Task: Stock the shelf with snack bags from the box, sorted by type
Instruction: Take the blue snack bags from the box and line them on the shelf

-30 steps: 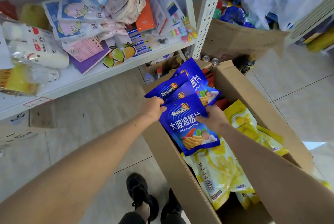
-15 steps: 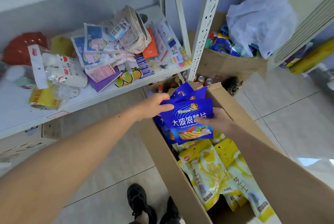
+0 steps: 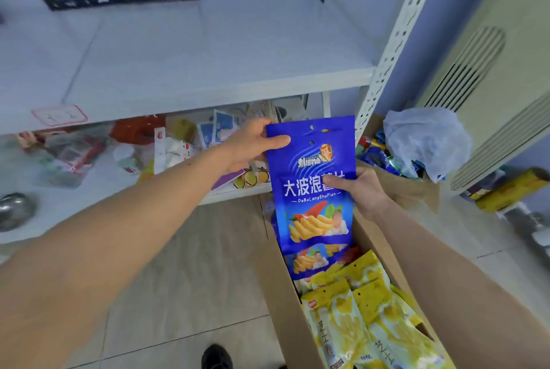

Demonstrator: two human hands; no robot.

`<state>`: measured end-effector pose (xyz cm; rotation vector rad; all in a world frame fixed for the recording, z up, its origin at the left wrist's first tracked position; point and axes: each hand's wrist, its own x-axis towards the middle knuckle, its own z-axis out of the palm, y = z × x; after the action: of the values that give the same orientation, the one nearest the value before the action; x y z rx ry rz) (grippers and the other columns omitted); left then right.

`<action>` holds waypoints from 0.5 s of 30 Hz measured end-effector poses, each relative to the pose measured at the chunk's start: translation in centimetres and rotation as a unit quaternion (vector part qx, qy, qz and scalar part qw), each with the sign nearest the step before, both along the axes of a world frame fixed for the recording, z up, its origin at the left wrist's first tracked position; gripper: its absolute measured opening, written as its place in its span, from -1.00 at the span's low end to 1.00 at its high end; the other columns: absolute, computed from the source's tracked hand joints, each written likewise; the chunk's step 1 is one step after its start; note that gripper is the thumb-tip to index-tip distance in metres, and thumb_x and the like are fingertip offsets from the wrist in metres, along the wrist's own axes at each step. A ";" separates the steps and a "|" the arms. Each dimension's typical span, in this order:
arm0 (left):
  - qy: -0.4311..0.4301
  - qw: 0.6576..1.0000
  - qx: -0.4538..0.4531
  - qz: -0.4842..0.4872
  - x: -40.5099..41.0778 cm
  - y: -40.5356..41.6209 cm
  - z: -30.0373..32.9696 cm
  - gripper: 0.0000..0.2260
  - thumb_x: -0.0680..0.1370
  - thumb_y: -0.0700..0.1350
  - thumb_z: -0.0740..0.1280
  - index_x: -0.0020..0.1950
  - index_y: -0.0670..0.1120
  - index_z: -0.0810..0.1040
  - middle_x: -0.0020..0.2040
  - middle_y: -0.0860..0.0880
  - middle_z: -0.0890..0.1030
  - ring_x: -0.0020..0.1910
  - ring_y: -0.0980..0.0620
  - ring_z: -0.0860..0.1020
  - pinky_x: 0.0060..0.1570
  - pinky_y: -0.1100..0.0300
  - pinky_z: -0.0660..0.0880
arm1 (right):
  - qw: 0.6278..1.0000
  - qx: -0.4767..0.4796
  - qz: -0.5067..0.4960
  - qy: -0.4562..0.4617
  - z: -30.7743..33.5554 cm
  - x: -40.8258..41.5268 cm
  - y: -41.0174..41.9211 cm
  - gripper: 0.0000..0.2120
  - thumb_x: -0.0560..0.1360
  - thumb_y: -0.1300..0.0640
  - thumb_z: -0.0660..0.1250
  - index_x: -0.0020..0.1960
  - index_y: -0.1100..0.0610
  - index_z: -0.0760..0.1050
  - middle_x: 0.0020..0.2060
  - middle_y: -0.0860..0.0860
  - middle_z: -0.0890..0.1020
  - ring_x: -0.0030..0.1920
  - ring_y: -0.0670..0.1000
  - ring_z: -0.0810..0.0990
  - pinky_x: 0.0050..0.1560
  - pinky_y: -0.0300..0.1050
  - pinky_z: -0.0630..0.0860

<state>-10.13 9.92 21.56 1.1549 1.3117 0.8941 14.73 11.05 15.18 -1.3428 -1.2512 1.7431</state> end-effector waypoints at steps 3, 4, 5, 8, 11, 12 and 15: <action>-0.046 0.994 0.041 0.087 -2.1 -1.4 2.5 -0.83 0.57 -0.15 0.34 0.15 -0.14 0.50 0.07 -0.10 0.66 -0.03 0.02 0.67 -0.10 0.11 0.63 | 1.000 0.012 -0.013 0.023 3.6 -3.0 0.3 -0.75 0.28 0.20 0.56 -0.07 0.21 0.61 -0.15 0.15 0.73 -0.23 0.13 0.72 -0.26 -0.02 0.65; -0.065 0.990 0.049 0.117 -2.8 -2.0 3.3 -0.80 0.58 -0.13 0.34 0.16 -0.16 0.49 0.08 -0.09 0.66 -0.02 0.03 0.67 -0.11 0.14 0.63 | 0.999 0.017 -0.012 0.027 4.7 -4.1 0.3 -0.76 0.31 0.21 0.55 -0.07 0.21 0.61 -0.14 0.15 0.73 -0.20 0.14 0.72 -0.22 0.02 0.66; -0.080 0.986 0.053 0.139 -3.6 -2.7 3.9 -0.78 0.58 -0.10 0.34 0.17 -0.17 0.48 0.08 -0.08 0.66 -0.01 0.03 0.67 -0.10 0.16 0.63 | 0.999 0.022 -0.008 0.027 5.7 -5.2 0.3 -0.74 0.31 0.18 0.56 -0.05 0.21 0.60 -0.13 0.15 0.73 -0.17 0.16 0.72 -0.15 0.05 0.66; -0.103 0.982 0.056 0.145 -6.0 -5.0 4.9 -0.82 0.58 -0.06 0.31 0.14 -0.11 0.51 0.06 -0.04 0.67 0.01 0.04 0.66 -0.05 0.17 0.60 | 0.999 0.036 0.004 0.031 8.5 -8.9 0.3 -0.64 0.29 0.13 0.57 0.02 0.24 0.58 -0.10 0.14 0.73 -0.14 0.14 0.73 -0.10 0.07 0.66; -0.088 0.984 0.054 0.142 -8.9 -7.3 5.1 -0.79 0.56 0.01 0.30 0.16 -0.02 0.51 0.07 0.04 0.68 0.06 0.08 0.65 0.02 0.14 0.59 | 0.998 0.044 0.019 0.038 10.6 -13.4 0.1 -0.72 0.36 0.14 0.54 -0.02 0.20 0.56 -0.19 0.06 0.74 -0.22 0.06 0.73 -0.27 -0.06 0.66; -0.088 0.983 0.055 0.152 -9.9 -7.9 5.3 -0.80 0.57 0.02 0.30 0.16 0.01 0.50 0.07 0.06 0.68 0.06 0.10 0.65 -0.01 0.16 0.60 | 0.998 0.044 0.026 0.038 11.1 -15.0 -0.1 -0.71 0.35 0.11 0.55 -0.02 0.19 0.56 -0.18 0.06 0.74 -0.22 0.06 0.73 -0.27 -0.06 0.65; -0.103 0.975 0.055 0.188 -13.8 -9.5 5.9 -0.85 0.59 0.02 0.28 0.14 0.05 0.48 0.06 0.08 0.67 0.00 0.14 0.66 -0.17 0.24 0.60 | 0.997 0.048 0.044 0.042 12.5 -20.4 -0.6 -0.68 0.33 0.10 0.56 -0.01 0.21 0.57 -0.13 0.11 0.74 -0.21 0.09 0.73 -0.28 -0.05 0.65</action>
<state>-23.88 0.40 27.42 0.8796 1.3432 1.3414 -5.64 10.50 27.71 -1.1639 -1.3488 1.7565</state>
